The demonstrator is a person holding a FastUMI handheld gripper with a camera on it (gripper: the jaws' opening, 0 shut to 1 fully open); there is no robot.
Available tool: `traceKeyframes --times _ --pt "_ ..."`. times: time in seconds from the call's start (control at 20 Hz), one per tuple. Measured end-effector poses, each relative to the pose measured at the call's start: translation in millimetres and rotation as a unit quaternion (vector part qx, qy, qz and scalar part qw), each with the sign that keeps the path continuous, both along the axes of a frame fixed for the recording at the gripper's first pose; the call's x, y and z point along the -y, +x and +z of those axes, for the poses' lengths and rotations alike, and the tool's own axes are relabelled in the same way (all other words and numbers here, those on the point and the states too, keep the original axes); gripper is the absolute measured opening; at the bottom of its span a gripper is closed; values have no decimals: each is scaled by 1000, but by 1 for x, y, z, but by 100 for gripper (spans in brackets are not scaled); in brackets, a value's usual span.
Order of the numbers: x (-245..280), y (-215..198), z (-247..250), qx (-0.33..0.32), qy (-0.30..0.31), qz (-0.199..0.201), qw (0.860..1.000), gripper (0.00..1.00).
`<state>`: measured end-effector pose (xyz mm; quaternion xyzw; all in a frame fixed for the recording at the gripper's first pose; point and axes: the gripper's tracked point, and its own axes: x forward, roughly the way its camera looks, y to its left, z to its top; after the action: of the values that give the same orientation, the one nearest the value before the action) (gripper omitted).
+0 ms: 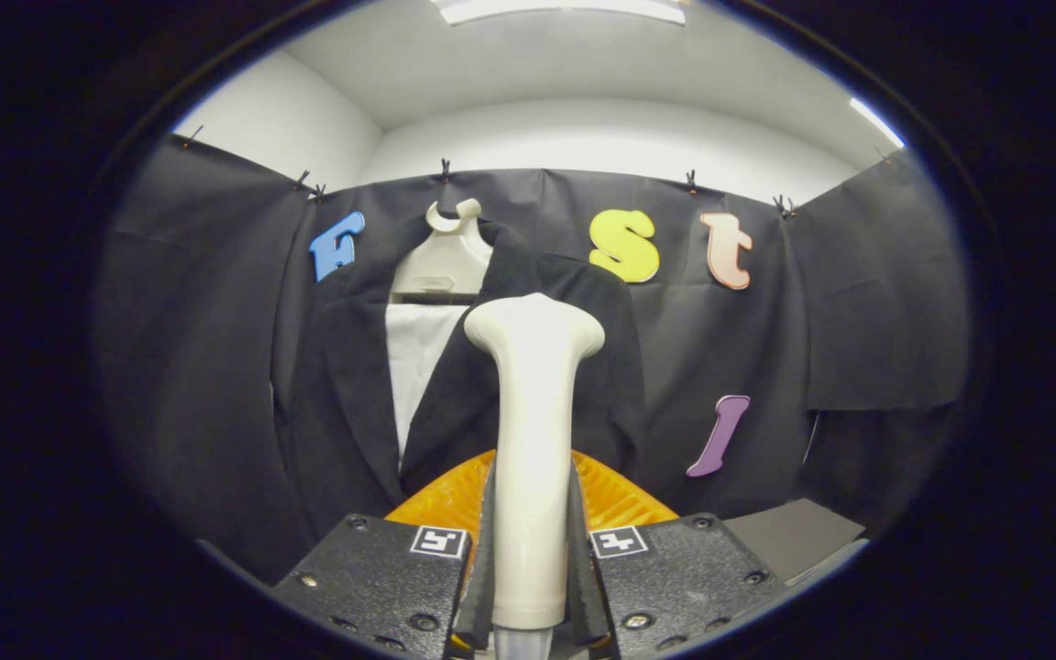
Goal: Iron the clothes twice with a garment steamer, once on the left side and once on the right side.
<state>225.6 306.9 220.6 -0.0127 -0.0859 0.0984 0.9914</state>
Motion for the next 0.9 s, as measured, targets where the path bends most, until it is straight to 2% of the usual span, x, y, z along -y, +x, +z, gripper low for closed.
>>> traceKeyframes --times 0.9 --pt "15 -8 -107 -61 -50 -25 997 36"
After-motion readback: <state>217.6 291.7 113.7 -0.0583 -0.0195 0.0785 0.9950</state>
